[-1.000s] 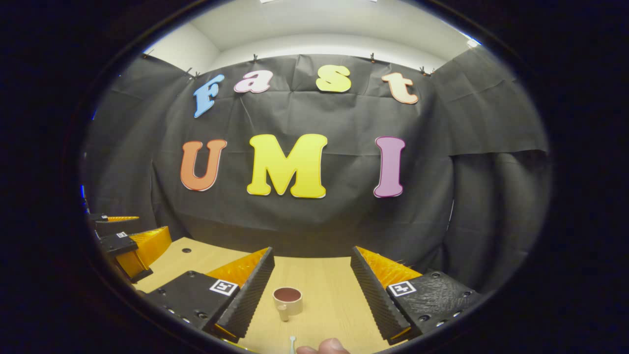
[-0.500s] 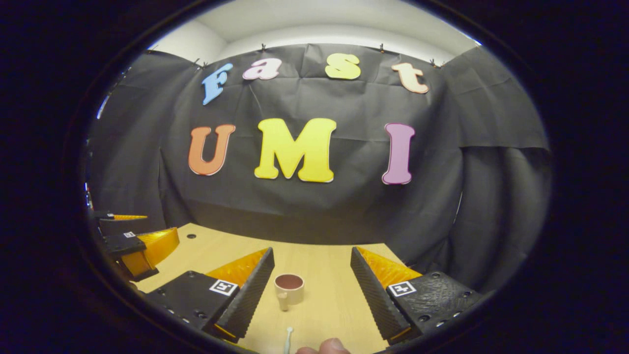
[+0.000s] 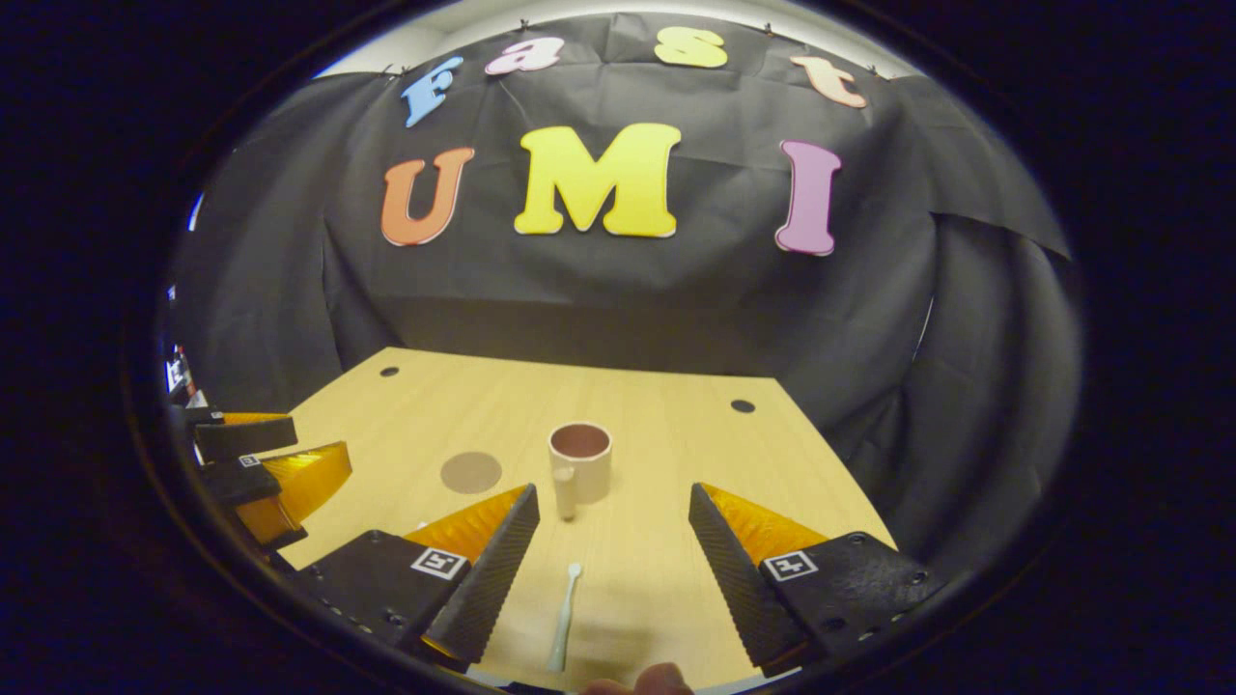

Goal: Put the toothbrush and toothpaste on the desktop into the cup, then pick up the cup and place it on the coaster on the desktop.

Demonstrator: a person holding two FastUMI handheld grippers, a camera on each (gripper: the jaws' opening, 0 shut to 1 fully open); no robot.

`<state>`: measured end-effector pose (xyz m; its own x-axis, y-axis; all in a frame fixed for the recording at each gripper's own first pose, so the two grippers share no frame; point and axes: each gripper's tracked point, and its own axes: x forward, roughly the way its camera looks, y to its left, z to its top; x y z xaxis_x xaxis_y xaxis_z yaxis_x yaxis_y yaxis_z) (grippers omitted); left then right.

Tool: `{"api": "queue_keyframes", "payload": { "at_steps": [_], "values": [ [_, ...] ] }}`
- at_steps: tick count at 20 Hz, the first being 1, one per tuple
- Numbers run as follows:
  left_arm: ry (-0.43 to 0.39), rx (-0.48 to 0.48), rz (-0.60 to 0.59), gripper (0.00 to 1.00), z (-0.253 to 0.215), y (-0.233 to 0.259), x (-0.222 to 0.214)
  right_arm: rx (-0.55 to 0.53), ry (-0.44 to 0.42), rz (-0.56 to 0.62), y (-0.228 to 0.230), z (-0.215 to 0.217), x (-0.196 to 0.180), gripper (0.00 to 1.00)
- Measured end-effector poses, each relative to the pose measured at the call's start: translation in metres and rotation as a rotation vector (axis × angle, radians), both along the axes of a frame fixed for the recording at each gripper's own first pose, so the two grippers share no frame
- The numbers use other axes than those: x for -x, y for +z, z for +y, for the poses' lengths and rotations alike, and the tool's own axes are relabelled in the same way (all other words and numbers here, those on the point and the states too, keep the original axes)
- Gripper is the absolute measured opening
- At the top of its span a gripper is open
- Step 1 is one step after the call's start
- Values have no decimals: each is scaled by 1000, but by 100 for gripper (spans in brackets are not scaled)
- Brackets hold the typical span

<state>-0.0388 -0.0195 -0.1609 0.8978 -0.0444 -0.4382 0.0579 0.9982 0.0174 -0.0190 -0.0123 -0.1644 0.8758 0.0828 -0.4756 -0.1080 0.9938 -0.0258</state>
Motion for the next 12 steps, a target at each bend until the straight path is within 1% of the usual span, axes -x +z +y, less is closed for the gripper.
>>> {"api": "queue_keyframes", "payload": {
  "at_steps": [1, 2, 3, 4, 5, 6, 7, 8, 12],
  "values": [
    [-3, -2, 27, 100, 0, -9, 7, 1, 1, 31, -10, 1, 5, 96],
    [-9, -4, 56, 100, 0, -17, 12, 3, 4, 65, -18, 1, 9, 99],
    [-17, 0, 81, 100, -1, -25, 18, 6, 3, 100, -29, 2, 14, 99],
    [-24, 7, 111, 100, -2, -34, 23, 3, 1, 132, -38, 2, 17, 95],
    [-28, 14, 139, 100, -3, -43, 29, 2, -1, 166, -48, 3, 20, 99],
    [-32, 23, 166, 100, -4, -52, 34, 4, -1, 193, -55, 4, 24, 99],
    [-36, 34, 197, 100, -6, -59, 39, 12, 3, 229, -64, 8, 27, 96],
    [-40, 50, 222, 100, -7, -67, 43, 21, 13, 262, -74, 11, 31, 95],
    [-25, 58, 306, 100, -5, -92, 51, 32, 21, 345, -101, 20, 33, 96]
  ]
}}
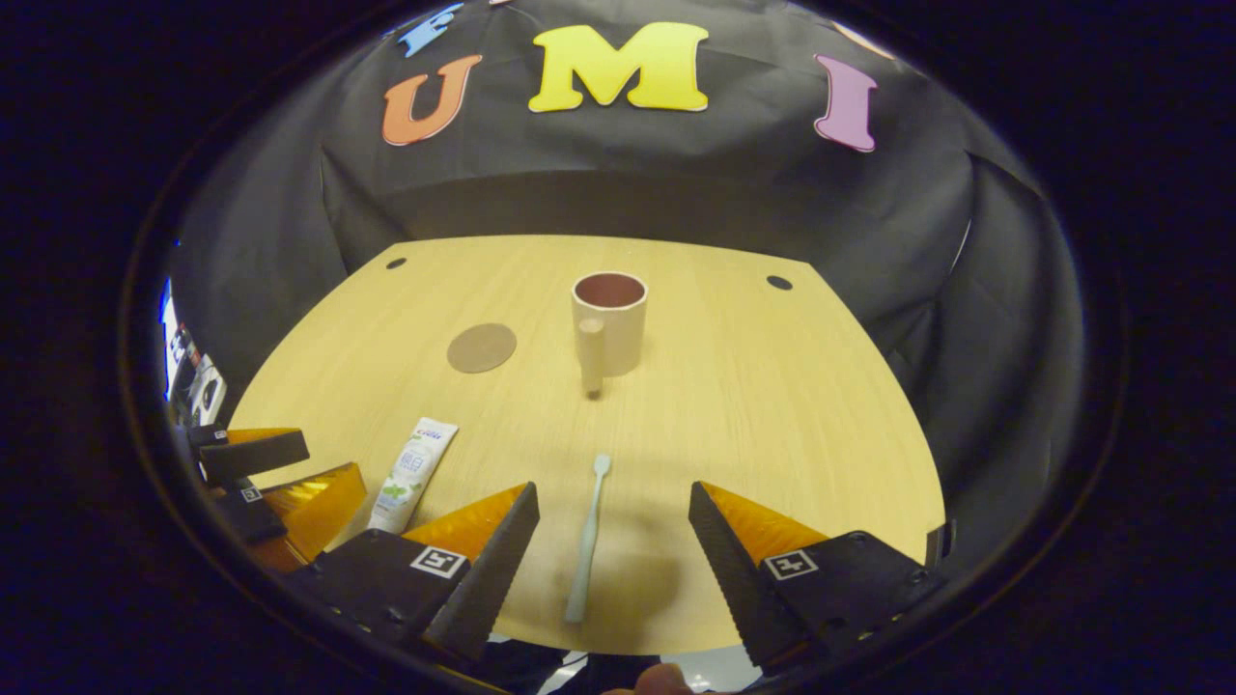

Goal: Put the toothbrush and toothpaste on the desktop into the cup, then pick up the cup and place it on the coaster on the desktop.

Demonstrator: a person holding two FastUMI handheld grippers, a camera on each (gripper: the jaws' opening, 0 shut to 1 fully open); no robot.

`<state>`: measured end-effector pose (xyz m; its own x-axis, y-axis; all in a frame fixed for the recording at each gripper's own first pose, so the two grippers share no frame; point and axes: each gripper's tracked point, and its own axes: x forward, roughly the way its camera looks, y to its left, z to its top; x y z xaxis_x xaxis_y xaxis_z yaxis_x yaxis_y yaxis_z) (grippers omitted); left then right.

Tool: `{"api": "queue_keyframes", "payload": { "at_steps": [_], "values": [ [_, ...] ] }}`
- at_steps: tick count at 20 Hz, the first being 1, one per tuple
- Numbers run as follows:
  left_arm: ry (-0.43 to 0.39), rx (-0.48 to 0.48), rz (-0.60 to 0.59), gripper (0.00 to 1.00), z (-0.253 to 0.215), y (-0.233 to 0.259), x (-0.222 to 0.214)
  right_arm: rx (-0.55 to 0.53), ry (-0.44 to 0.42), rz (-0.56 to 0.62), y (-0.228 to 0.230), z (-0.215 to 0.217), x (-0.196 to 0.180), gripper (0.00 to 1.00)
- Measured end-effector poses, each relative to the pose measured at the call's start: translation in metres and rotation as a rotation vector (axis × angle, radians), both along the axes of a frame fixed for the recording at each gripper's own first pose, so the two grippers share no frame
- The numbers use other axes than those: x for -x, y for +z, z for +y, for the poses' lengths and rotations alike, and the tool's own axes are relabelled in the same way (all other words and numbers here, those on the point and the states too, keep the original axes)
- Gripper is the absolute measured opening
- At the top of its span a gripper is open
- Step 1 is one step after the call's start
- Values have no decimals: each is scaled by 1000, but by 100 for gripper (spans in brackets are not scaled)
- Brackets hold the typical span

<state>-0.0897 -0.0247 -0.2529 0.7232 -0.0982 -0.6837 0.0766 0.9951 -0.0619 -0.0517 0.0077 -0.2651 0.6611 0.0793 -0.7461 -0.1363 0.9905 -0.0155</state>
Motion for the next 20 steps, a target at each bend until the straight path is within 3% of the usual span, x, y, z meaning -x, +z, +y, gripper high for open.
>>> {"api": "queue_keyframes", "payload": {
  "at_steps": [5, 15, 20],
  "values": [
    [-6, -5, 108, 100, 0, -29, 12, 4, -19, 97, -32, 3, 1, 96],
    [0, -25, 223, 100, 2, -61, 17, 17, -56, 156, -62, 10, -15, 95],
    [-9, -35, 238, 100, 6, -69, 15, 2, -77, 175, -70, 17, -23, 77]
  ]
}}
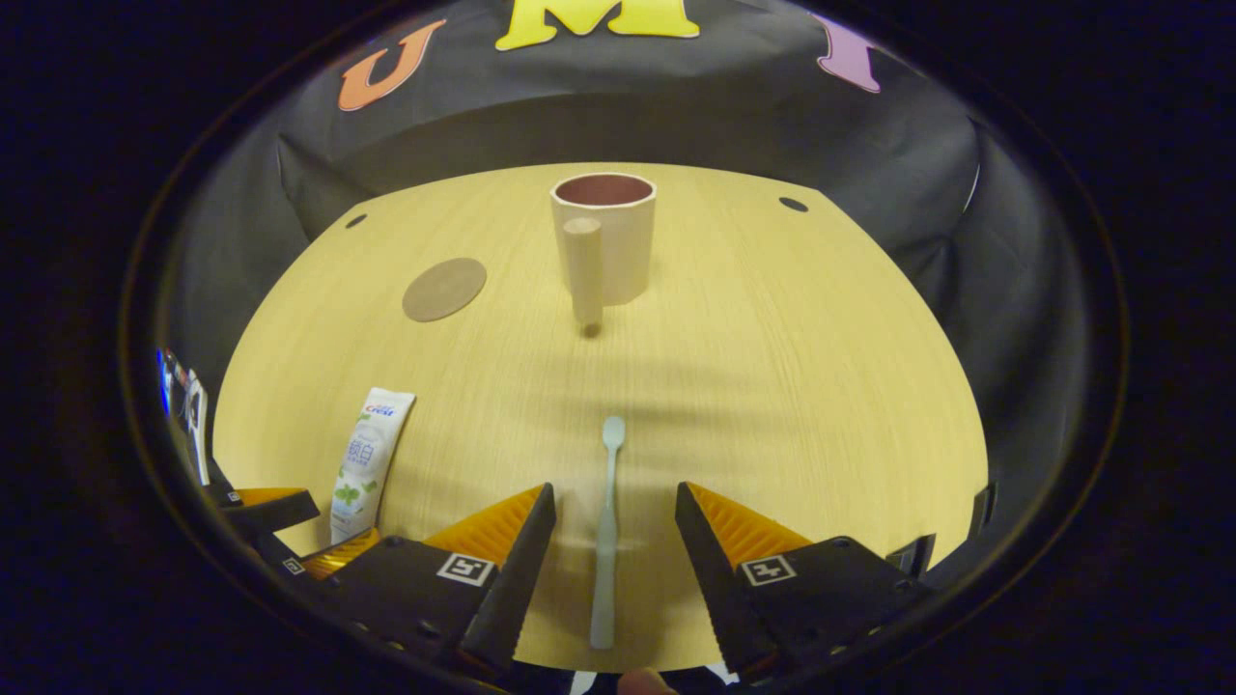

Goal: Put the toothbrush and toothpaste on the desktop into the cup, then pick up the cup and place it on the coaster on the desktop.

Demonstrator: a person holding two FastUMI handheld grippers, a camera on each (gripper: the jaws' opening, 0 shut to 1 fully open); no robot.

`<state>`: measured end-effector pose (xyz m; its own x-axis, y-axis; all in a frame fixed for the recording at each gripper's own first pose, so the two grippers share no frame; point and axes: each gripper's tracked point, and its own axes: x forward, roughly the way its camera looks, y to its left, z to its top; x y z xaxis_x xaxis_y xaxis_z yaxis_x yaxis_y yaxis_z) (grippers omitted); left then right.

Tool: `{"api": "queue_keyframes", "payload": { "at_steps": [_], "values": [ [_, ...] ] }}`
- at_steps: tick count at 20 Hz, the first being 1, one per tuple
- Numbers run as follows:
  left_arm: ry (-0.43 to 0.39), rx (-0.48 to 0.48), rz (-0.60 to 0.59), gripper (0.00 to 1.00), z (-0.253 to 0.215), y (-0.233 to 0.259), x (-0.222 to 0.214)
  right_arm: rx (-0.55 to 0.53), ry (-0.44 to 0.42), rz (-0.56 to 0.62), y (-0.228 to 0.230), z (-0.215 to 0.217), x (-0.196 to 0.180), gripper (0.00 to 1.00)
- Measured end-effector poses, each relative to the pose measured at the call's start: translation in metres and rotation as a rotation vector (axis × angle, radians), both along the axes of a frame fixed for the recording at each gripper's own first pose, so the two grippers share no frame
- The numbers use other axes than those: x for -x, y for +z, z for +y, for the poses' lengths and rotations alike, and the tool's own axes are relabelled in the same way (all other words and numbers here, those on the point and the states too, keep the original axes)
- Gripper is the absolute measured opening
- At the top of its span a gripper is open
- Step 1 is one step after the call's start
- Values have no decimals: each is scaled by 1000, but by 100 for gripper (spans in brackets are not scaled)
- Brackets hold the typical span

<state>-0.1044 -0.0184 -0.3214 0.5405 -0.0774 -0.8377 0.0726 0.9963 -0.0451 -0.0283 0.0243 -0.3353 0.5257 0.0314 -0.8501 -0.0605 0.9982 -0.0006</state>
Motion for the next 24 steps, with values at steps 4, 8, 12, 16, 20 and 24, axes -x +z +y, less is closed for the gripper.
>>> {"api": "queue_keyframes", "payload": {
  "at_steps": [4, 8, 12, 16, 20, 24],
  "values": [
    [0, -12, 3, 100, 4, 0, -7, 9, -2, 17, -7, 3, -3, 58],
    [1, -20, 5, 99, 7, -2, -11, 8, -22, 45, -16, 3, -3, 25],
    [5, -19, 14, 99, 8, -5, -11, 14, -24, 58, -21, 3, -3, 6],
    [12, -11, 38, 97, 6, -12, -8, 22, -10, 61, -20, 1, -2, 2],
    [10, -10, 47, 94, 4, -18, -6, 9, -5, 71, -19, 2, 0, 0],
    [19, -13, 43, 88, 4, -20, -8, -2, 11, 42, -8, 3, -1, 1]
  ]
}}
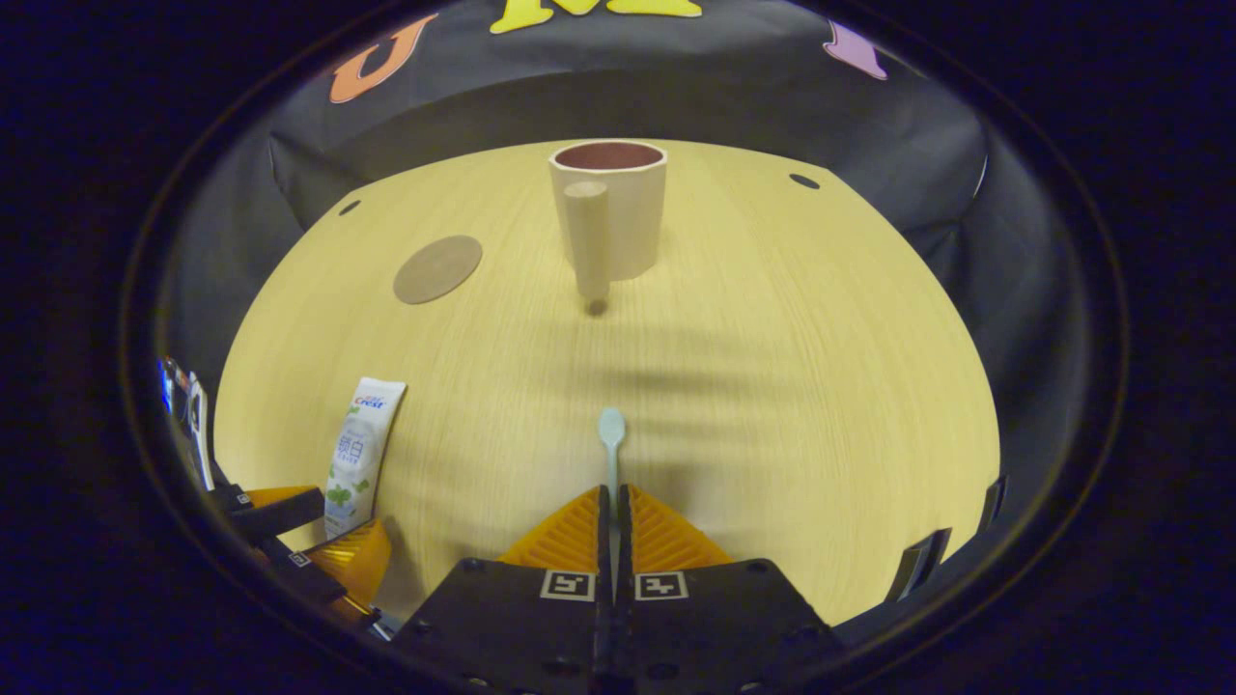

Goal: Put the toothbrush and toothpaste on the desktop into the cup, then pick up the cup and place it on the coaster on the desktop.

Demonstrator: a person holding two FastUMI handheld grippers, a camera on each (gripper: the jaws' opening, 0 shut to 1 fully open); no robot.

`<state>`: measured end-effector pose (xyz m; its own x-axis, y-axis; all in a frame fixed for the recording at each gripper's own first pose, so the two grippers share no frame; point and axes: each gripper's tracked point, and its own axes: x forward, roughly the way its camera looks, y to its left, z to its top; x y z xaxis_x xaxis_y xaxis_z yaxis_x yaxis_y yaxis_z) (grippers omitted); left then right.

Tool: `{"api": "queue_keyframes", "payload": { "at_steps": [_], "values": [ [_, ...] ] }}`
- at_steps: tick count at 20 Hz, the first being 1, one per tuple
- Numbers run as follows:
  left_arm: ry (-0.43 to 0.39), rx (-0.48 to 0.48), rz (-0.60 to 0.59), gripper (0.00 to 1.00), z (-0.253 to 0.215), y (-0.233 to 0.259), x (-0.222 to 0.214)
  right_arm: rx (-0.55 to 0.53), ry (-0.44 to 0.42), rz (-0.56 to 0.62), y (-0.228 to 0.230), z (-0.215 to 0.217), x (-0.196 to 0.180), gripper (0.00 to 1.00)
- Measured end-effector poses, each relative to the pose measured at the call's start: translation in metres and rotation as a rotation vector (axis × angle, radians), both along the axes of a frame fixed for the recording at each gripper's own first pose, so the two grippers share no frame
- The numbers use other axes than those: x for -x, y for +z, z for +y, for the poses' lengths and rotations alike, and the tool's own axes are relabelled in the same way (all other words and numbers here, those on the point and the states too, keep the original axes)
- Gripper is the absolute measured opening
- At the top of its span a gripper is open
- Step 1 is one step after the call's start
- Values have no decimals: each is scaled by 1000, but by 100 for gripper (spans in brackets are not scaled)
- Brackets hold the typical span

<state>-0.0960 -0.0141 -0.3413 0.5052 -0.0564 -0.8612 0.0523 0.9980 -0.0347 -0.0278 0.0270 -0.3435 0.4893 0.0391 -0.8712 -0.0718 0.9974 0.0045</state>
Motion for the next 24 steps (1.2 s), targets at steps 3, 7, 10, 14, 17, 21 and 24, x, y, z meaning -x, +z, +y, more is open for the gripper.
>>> {"api": "queue_keyframes", "payload": {
  "at_steps": [3, 7, 10, 14, 17, 21, 24],
  "values": [
    [4, 5, -4, 79, -1, 0, -3, -7, -1, -20, 8, -4, -4, 0],
    [19, 5, 2, 71, -1, -1, -8, -11, -17, -24, 11, -10, -5, 0],
    [17, -5, 3, 76, -1, -2, -10, -18, -22, -27, 12, -12, -2, 0],
    [10, 3, 8, 62, -3, -1, -11, -24, -18, -39, 15, -13, -1, 0],
    [10, 16, 14, 46, -4, -1, -10, -36, -11, -44, 15, -10, -3, 0],
    [6, 29, 7, 42, -4, 4, -10, -42, 7, -85, 25, -8, -9, 1],
    [2, 35, -42, 48, -4, 20, -18, -49, 20, -127, 43, -9, -13, 0]
  ]
}}
